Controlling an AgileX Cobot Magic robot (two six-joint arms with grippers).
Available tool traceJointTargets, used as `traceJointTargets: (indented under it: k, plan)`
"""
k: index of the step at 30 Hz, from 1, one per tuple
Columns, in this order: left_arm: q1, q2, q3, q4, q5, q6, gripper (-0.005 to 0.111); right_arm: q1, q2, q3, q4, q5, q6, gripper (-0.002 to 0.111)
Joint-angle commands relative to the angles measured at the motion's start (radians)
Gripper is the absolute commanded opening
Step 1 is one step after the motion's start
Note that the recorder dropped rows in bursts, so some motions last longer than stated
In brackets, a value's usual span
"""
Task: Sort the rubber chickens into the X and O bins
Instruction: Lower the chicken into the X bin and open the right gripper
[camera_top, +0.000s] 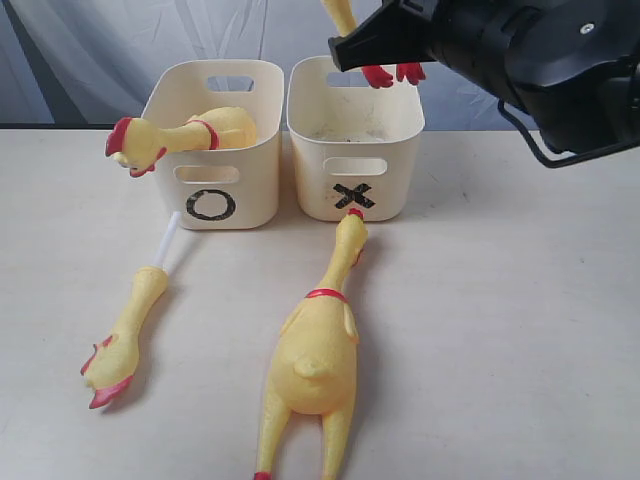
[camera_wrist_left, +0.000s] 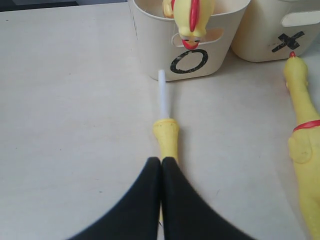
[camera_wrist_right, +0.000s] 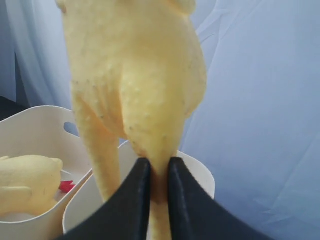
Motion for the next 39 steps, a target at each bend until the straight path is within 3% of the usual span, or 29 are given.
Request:
traceJointTargets:
  k: [1,25,39]
  plan:
    - [-0.005,-0.005,0.005,-0.006,-0.001,-0.001,0.0,-0.005,0.048,-0.059,-0.023,-0.024,0.024,-0.001]
    - [-0.005,-0.005,0.005,-0.073,0.033,0.0,0.0,-0.028,0.437,-0.318,0.098,-0.128,0.032,-0.001]
    - [-0.005,-0.005,0.005,-0.073,0.043,0.018,0.0,-0.115,0.472,-0.323,0.152,0.008,0.004,-0.001]
